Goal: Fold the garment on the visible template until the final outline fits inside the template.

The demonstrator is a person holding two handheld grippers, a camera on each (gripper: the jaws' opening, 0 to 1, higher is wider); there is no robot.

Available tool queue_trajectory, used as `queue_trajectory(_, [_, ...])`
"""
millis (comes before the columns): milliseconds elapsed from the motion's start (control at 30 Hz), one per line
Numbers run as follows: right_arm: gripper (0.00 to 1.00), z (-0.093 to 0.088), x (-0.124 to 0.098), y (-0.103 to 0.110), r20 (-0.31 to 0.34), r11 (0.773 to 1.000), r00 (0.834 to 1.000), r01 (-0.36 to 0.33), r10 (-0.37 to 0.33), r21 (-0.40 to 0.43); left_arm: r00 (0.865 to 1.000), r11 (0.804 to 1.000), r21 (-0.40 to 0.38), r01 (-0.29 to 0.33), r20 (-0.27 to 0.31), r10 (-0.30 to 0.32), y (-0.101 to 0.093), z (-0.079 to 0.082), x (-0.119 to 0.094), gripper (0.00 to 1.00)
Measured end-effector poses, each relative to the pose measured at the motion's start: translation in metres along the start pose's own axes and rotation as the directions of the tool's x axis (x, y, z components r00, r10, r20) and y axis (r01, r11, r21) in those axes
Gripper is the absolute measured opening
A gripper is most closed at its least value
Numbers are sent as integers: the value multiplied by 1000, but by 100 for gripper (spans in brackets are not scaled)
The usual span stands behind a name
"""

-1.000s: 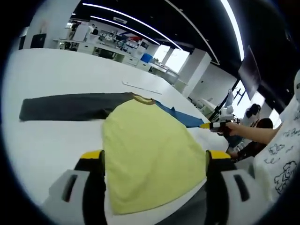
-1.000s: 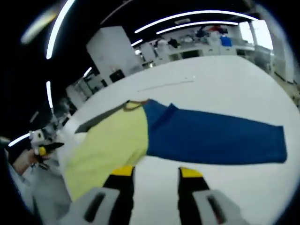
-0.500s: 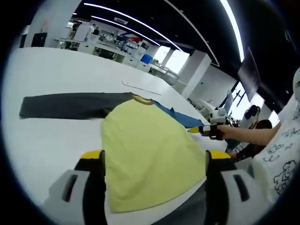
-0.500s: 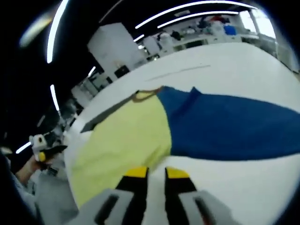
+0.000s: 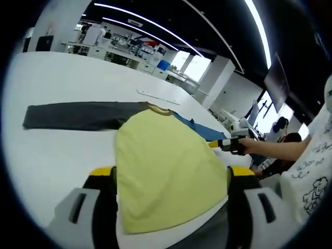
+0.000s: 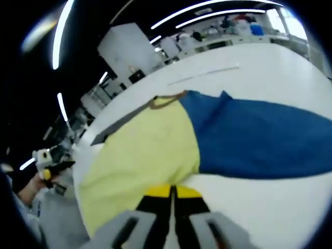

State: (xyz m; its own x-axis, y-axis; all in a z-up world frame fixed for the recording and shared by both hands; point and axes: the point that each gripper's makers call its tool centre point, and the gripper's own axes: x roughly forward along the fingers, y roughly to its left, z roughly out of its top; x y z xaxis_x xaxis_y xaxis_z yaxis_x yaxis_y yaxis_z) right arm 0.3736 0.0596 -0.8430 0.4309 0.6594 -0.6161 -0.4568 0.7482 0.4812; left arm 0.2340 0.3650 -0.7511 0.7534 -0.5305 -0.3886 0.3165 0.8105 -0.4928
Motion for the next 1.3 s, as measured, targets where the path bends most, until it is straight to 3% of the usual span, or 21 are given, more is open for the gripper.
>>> queue_trajectory(267, [0,8,-11,-18,14,999,999,37,-37,-4,1000,1000,-1,-3,-5,3,0,-2,1,84])
queue_trajectory(1233, [0,14,-10,-26,33,998,997,64,-65,19,1000,1000,-10,2,-15,-2,-1,-5,7,84])
queue_trajectory(1300, [6,20,-19,-26,59,997,996,71,-71,-4,1000,1000,-8,4,-14,-4,-2,-5,7,85])
